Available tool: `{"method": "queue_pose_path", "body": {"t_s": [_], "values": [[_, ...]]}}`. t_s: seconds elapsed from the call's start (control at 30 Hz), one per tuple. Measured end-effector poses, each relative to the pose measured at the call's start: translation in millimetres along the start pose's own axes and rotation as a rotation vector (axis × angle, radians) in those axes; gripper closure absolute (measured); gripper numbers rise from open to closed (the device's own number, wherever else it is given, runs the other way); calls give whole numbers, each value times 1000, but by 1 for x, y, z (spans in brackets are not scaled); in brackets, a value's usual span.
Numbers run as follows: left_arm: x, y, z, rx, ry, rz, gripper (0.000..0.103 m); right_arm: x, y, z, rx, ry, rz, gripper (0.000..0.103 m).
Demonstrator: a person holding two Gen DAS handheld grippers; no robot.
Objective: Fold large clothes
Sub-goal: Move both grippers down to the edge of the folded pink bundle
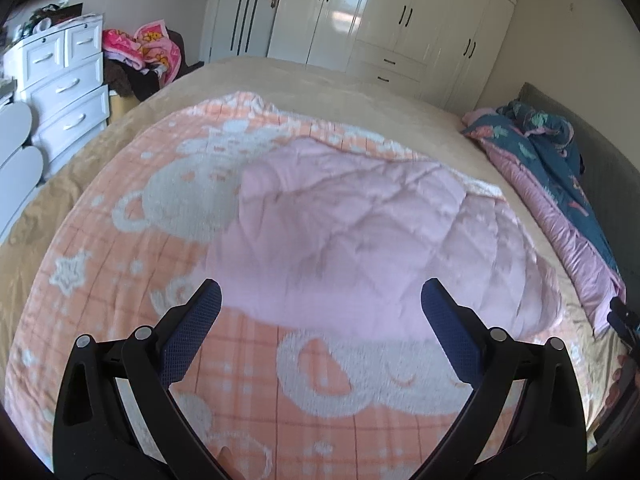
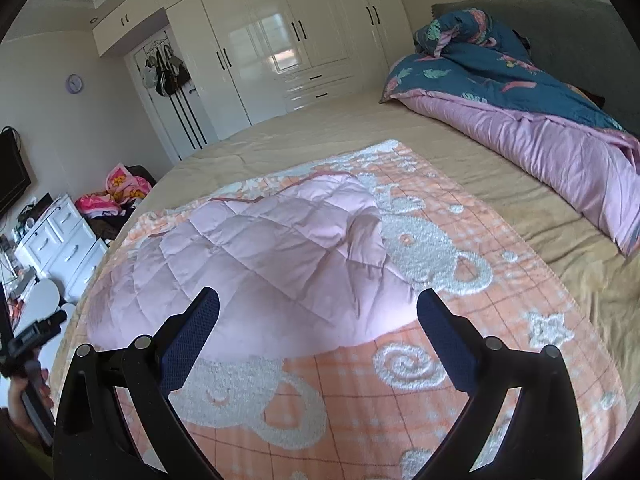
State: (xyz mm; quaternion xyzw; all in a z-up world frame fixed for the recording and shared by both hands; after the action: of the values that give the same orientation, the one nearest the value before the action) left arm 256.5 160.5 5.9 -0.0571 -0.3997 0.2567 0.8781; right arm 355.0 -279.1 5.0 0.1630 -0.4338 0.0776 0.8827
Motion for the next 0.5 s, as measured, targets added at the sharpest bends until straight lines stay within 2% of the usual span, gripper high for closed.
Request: {"method": "queue_pose_path", "body": {"t_s": [0.27, 0.4, 0.47, 0.5], "values": [[-37, 13, -8, 20, 82, 28, 9, -25, 1, -7, 4, 42, -13, 4], [-41, 16, -14, 16, 88, 37, 9, -39, 2, -15, 9, 68, -28, 4], [-44, 19, -21, 6, 100, 60, 9, -46, 3, -21, 4, 90, -34, 4], [-45, 22, -28, -25, 119, 94, 9, -51, 4, -25, 8, 102, -42, 4]]}}
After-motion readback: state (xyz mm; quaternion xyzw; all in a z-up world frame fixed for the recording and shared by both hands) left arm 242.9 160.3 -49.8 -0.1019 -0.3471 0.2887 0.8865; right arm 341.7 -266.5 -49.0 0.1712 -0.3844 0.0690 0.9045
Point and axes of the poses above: each gripper's, at about its wrist camera, not at the fingertips, and z roughly against the way its jaws point, y to its left, x to its top, the point moved 4 cm from there along -z, roughly the way its jaws point, and after that the axes turned 7 degrees about z, right-handed, at the moved point
